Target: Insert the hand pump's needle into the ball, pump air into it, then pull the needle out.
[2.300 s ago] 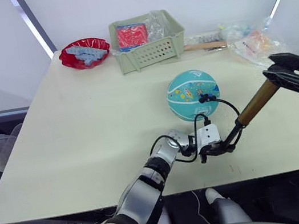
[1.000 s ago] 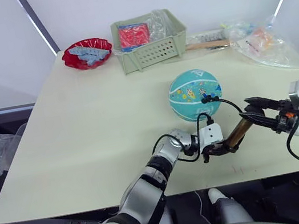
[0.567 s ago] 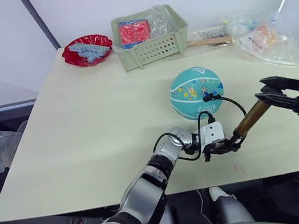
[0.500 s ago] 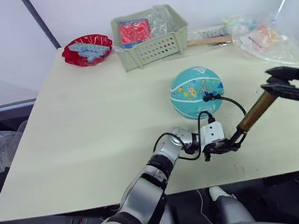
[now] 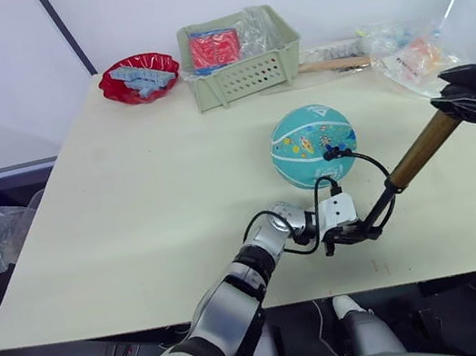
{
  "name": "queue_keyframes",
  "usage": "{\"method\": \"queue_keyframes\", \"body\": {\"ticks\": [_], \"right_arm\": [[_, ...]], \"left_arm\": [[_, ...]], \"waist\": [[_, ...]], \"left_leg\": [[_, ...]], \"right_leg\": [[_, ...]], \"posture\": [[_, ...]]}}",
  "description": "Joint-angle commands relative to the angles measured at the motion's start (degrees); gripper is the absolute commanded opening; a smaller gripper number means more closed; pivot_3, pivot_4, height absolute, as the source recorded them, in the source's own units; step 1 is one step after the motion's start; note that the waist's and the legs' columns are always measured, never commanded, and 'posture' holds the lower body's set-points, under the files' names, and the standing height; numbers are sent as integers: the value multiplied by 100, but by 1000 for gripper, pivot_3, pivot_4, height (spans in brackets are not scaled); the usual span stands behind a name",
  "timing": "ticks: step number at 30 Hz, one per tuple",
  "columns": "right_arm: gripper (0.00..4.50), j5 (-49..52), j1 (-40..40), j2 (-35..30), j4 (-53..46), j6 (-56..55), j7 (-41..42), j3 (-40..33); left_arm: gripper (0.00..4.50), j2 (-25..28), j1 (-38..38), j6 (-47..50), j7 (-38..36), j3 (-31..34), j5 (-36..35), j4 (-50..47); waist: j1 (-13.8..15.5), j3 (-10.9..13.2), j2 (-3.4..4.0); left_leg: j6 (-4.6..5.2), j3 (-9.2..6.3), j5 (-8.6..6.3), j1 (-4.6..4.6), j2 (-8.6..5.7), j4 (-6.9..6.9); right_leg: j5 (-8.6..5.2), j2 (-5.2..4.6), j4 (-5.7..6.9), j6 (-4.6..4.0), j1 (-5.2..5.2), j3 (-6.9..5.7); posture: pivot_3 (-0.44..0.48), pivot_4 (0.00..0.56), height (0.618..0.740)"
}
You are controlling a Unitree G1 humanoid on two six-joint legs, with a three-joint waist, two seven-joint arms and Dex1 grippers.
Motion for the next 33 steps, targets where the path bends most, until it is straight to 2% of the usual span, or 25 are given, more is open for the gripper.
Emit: {"method": "queue_keyframes", "body": {"ticks": [1,7,15,21,26,30,33], "right_arm": [[1944,-394,223,121,-371,-387,34,212],[1942,-955,795,633,-445,-900,162,1006],[1942,-2071,1350,1283,-64,-1813,215,2236],[1942,-2712,1605,1720,336,-2352,146,2767],[1942,-2712,1560,1768,319,-2428,93,2636],[1942,-2224,1304,1572,57,-2179,55,2050],[1942,-1839,1115,1336,-101,-1955,37,1577]], "left_arm": [[1025,361,331,428,213,-363,613,717],[1025,368,315,425,216,-364,622,725],[1025,362,326,449,235,-352,612,717],[1025,369,337,459,251,-342,601,704],[1025,389,338,456,234,-344,604,701],[1025,387,331,448,217,-351,608,704],[1025,369,324,447,216,-353,611,710]], "waist": [[0,-5,-6],[-17,-45,-55],[-29,-81,-78],[-52,-92,-84],[-60,-95,-79],[-64,-87,-69],[-62,-55,-33]], "left_leg": [[0,0,0,0,0,1],[0,-7,0,13,10,4],[-1,-18,0,16,13,4],[-2,-25,-1,46,14,4],[-2,-29,-1,47,14,4],[-2,-30,-1,46,14,4],[-3,-30,-1,41,11,4]], "right_leg": [[0,0,1,0,0,0],[0,0,3,-1,12,-3],[-2,0,2,-4,18,-12],[-2,-3,0,-5,49,-20],[-2,-7,0,-5,51,-23],[-2,-12,0,-5,51,-23],[-2,-19,-1,-5,49,-23]], "posture": [[0,150,738],[0,150,738],[0,150,738],[0,150,738],[0,150,738],[0,150,738],[0,150,738]]}}
